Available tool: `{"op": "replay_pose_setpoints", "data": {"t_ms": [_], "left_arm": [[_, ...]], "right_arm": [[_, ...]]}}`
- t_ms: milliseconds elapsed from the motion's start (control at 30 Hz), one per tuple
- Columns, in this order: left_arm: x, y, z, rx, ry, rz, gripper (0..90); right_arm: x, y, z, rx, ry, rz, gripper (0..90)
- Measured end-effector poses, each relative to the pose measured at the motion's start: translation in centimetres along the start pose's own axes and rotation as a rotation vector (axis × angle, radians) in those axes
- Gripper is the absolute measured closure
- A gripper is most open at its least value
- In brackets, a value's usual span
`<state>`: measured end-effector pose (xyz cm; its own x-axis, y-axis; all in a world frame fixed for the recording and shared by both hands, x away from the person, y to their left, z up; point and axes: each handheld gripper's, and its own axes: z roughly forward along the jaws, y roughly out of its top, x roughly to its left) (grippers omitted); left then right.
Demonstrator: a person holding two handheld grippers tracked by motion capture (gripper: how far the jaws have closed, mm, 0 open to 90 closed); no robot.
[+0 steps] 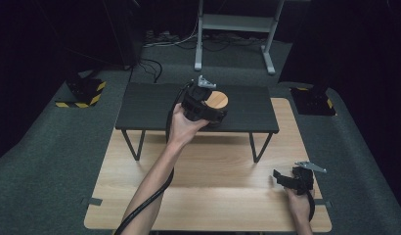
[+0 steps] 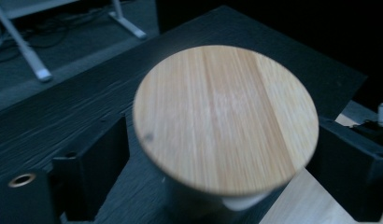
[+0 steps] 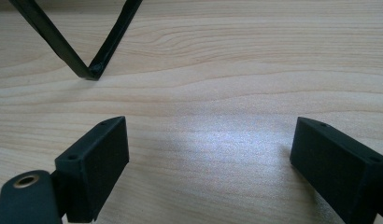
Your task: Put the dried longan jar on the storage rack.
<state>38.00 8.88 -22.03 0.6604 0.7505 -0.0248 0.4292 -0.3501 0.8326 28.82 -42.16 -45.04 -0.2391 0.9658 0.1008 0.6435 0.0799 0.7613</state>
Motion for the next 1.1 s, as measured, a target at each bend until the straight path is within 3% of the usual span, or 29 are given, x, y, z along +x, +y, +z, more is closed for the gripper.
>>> {"op": "replay_pose_setpoints", "data": {"t_ms": [133,300,400,433,467,500,600,633,667,900,967,1100], "left_arm": [[-1.0,-1.8,-1.7,-0.037,0.025,0.006,2.6],[-1.3,-4.5,-3.5,-0.083,0.002,-0.001,0.6],[-1.6,-6.2,-4.4,-0.091,-0.006,-0.007,0.4],[-1.9,-7.6,-4.8,-0.097,-0.011,-0.005,0.4],[-1.9,-7.6,-4.8,-0.097,-0.011,-0.005,0.4],[-2.2,-8.9,-5.2,-0.102,-0.018,-0.014,0.4],[-2.5,-10.2,-5.4,-0.105,-0.014,-0.014,0.7],[-2.7,-10.7,-5.5,-0.106,-0.010,-0.014,0.7],[-3.2,-12.3,-5.4,-0.109,0.005,-0.013,0.7],[-3.4,-15.4,-4.5,-0.094,0.003,-0.051,0.8],[-3.7,-16.9,-3.8,-0.072,0.024,-0.061,0.8],[-3.7,-18.3,-2.8,-0.043,0.040,-0.076,0.9]], "right_arm": [[0.0,0.0,0.0,-0.001,0.002,0.004,10.9],[0.0,0.0,0.0,0.000,0.000,0.000,11.0],[0.1,0.0,0.0,0.001,-0.001,0.001,11.0],[0.1,0.0,0.0,0.001,-0.002,0.000,11.1],[0.1,0.0,0.0,0.001,-0.002,0.000,11.1],[0.1,0.0,0.0,0.001,-0.003,-0.001,11.0],[0.1,0.0,0.0,0.002,-0.003,-0.001,11.1],[0.1,0.0,0.0,0.002,-0.004,-0.003,11.1],[0.2,0.1,0.0,0.003,-0.006,-0.003,11.1],[0.4,0.1,0.1,0.006,-0.016,-0.015,11.2],[0.5,0.1,0.1,0.007,-0.017,-0.016,11.3],[0.5,0.1,0.1,0.008,-0.019,-0.016,11.3]]}}
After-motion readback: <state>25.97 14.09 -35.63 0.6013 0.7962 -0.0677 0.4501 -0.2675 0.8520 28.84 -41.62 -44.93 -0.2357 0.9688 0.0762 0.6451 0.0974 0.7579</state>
